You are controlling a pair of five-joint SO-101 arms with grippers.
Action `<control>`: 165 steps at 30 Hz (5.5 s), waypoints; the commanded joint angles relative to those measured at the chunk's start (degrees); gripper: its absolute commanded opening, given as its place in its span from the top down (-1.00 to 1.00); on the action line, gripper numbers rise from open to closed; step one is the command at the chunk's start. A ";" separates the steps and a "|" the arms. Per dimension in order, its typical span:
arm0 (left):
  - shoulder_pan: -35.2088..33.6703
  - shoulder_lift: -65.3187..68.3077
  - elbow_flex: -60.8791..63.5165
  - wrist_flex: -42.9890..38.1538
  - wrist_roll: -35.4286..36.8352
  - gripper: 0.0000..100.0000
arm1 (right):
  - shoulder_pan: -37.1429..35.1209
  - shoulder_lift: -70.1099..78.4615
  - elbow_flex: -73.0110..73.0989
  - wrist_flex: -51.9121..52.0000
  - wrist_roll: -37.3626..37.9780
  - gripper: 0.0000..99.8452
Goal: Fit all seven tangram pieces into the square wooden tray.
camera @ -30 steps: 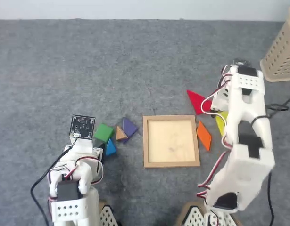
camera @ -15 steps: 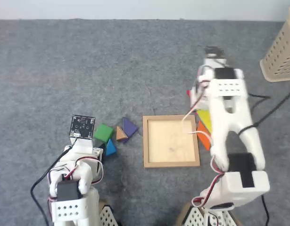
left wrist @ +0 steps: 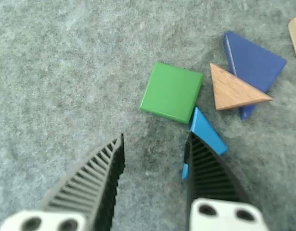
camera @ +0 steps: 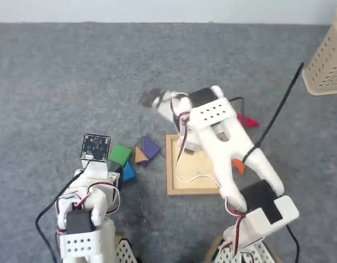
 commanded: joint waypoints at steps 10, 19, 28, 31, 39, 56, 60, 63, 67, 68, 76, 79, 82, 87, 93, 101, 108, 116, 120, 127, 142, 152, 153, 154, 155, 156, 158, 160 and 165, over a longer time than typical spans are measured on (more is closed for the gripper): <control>-0.18 -0.97 -0.48 0.26 -0.35 0.61 | -1.19 6.55 -2.11 3.56 33.49 0.72; -0.18 -0.97 -0.48 0.26 -0.44 0.61 | -0.84 6.46 -2.11 1.36 28.75 0.43; -0.18 -0.97 -0.48 0.26 -0.44 0.61 | -0.75 6.37 -2.11 1.80 27.87 0.43; -0.18 -0.97 -0.48 0.26 -0.44 0.61 | 0.66 4.97 -4.57 3.30 20.31 0.46; -0.18 -0.97 -0.48 0.26 -0.44 0.61 | 7.60 -6.37 -6.86 3.82 -8.62 0.97; -0.18 -0.97 -0.48 0.26 -0.44 0.61 | 4.70 -26.15 41.14 -43.65 -39.74 0.97; -0.18 -0.97 -0.48 0.26 -0.44 0.61 | 4.09 -21.76 41.14 -44.09 -37.89 0.97; -0.18 -0.97 -0.48 0.26 -0.44 0.61 | 5.41 -18.24 40.18 -43.65 -36.92 0.97; -0.18 -0.97 -0.48 0.26 -0.44 0.61 | 7.78 -14.20 37.54 -43.47 -36.92 0.97; -0.18 -0.97 -0.48 0.26 -0.44 0.61 | 8.31 -13.49 37.10 -43.47 -36.92 0.97; -0.18 -0.97 -0.48 0.26 -0.44 0.61 | 9.45 -10.15 34.29 -41.10 -36.84 0.97; -0.18 -0.97 -0.48 0.26 -0.44 0.61 | 9.45 -9.71 34.20 -41.19 -35.08 0.97; -0.18 -0.97 -0.48 0.26 -0.44 0.61 | 9.45 -9.71 34.20 -41.27 -34.02 0.97; -0.18 -0.97 -0.48 0.26 -0.44 0.61 | 9.45 -9.54 34.20 -43.03 -33.93 0.97; -0.18 -0.97 -0.48 0.26 -0.44 0.61 | 9.45 -9.54 34.20 -46.02 -33.76 0.97; -0.18 -0.97 -0.48 0.26 -0.44 0.61 | 14.02 -11.82 29.63 -38.99 -34.02 0.84; -0.18 -0.97 -0.48 0.26 -0.44 0.61 | 22.29 -19.82 27.34 -31.60 -33.93 0.71; -0.18 -0.97 -0.48 0.26 -0.44 0.61 | 23.60 -12.62 15.47 -24.84 -28.40 0.71; -0.18 -0.97 -0.48 0.26 -0.44 0.61 | 23.52 -0.13 2.37 -17.10 -15.56 0.69; -0.18 -0.97 -0.48 0.26 -0.44 0.61 | 24.66 16.22 -11.69 -13.67 -5.01 0.36; -0.18 -0.97 -0.48 0.26 -0.44 0.61 | 25.10 32.57 -23.12 -13.41 -3.16 0.33; -0.18 -0.97 -0.48 0.26 -0.44 0.61 | 26.33 33.89 -23.47 -10.95 -3.16 0.70; -0.18 -0.97 -0.48 0.26 -0.44 0.61 | 26.68 33.80 -23.47 -10.86 -3.16 0.73; -0.18 -0.97 -0.48 0.26 -0.44 0.61 | 27.12 33.80 -23.47 -10.86 -3.16 0.74; -0.18 -0.97 -0.48 0.26 -0.44 0.61 | 27.65 33.80 -23.47 -10.77 -3.16 0.74; -0.18 -0.97 -0.48 0.26 -0.44 0.61 | 28.18 33.71 -23.47 -10.77 -3.16 0.75; -0.18 -0.97 -0.48 0.26 -0.44 0.61 | 29.14 33.01 -23.47 -10.68 -2.99 0.75; -0.18 -0.97 -0.48 0.26 -0.44 0.61 | 30.64 31.16 -23.47 -10.68 -2.81 0.75; -0.18 -0.97 -0.48 0.26 -0.44 0.61 | 33.54 24.04 -23.38 -6.81 -5.80 0.74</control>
